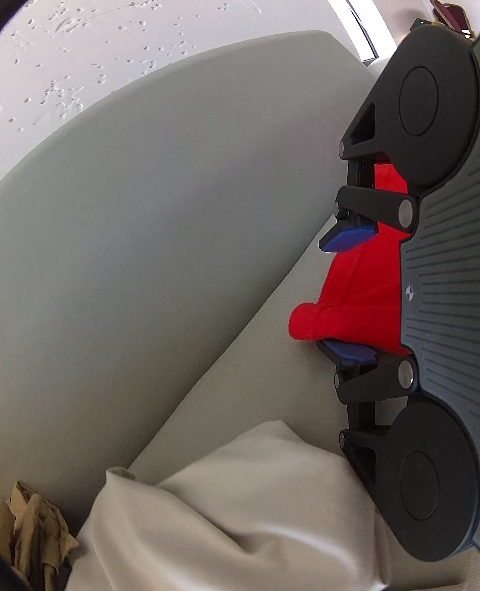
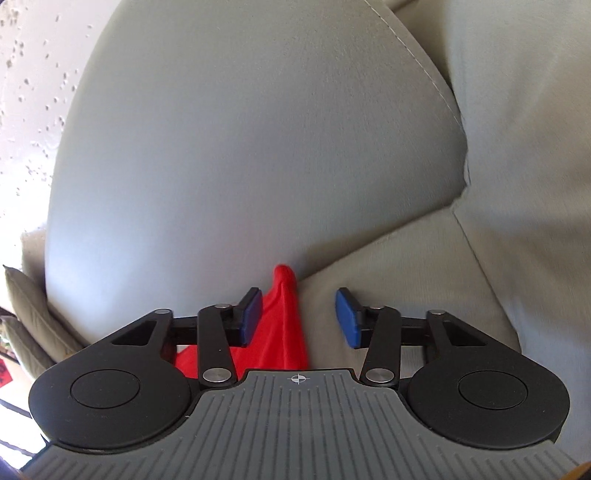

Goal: Fold clothes
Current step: 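Grasp the shirt's hem with both grippers and lift it toward the collar, then lay the hem over the collar with both grippers and release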

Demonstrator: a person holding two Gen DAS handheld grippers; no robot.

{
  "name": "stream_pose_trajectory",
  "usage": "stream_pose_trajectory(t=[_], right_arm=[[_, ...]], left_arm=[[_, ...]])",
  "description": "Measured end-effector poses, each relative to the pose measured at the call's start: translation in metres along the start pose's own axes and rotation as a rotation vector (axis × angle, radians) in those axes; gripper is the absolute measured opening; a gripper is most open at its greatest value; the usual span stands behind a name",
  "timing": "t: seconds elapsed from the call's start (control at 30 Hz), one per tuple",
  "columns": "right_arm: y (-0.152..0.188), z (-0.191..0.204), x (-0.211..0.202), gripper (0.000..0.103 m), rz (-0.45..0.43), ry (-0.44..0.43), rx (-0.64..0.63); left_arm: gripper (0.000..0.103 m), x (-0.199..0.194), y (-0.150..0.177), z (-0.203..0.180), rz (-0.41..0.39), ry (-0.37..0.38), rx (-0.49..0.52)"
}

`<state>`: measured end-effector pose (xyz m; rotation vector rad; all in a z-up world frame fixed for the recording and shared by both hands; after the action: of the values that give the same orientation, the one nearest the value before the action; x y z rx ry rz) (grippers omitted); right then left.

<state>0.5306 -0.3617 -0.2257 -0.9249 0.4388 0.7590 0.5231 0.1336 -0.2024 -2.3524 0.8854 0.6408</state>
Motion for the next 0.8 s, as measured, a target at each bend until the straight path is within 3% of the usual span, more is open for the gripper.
stream_pose_trajectory(t=[0.1, 0.17, 0.2, 0.23, 0.27, 0.47, 0.63, 0.8], right_arm=[[-0.005, 0.008, 0.014, 0.041, 0.016, 0.004, -0.042], [-0.004, 0.020, 0.025, 0.037, 0.042, 0.006, -0.086], [-0.003, 0.025, 0.028, 0.019, 0.048, 0.047, -0.129], [-0.002, 0.028, 0.029, 0.005, 0.046, 0.079, -0.160], [-0.001, 0.031, 0.030, 0.005, 0.044, 0.111, -0.190], [0.001, 0.054, 0.009, 0.004, -0.024, 0.192, -0.244], [-0.002, 0.070, -0.050, 0.004, -0.075, 0.192, -0.146], [0.017, 0.073, -0.134, 0.004, -0.063, 0.159, -0.067]], left_arm=[[0.051, 0.004, 0.001, -0.007, 0.020, -0.014, 0.051], [0.040, 0.003, 0.002, -0.009, 0.026, -0.031, 0.085], [0.034, 0.002, 0.001, -0.008, 0.020, -0.055, 0.106], [0.012, 0.000, 0.001, -0.008, 0.010, -0.073, 0.125], [0.009, -0.002, 0.000, -0.008, -0.001, -0.092, 0.144], [0.005, -0.025, 0.012, -0.038, -0.073, -0.144, 0.298], [0.005, -0.077, 0.021, -0.064, -0.110, -0.078, 0.305], [0.005, -0.142, 0.052, -0.080, -0.120, -0.021, 0.306]])
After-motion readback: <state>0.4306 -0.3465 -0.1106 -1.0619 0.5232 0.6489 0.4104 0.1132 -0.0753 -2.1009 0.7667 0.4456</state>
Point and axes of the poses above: each gripper's, at about its wrist camera, not at the fingertips, and x roughly the way its jaws point, z to its left, y to its underside, the point moved 7 cm from there along x, roughly the way its jaws point, and after that the axes turned 14 degrees about -x, right-handed, at the moved point
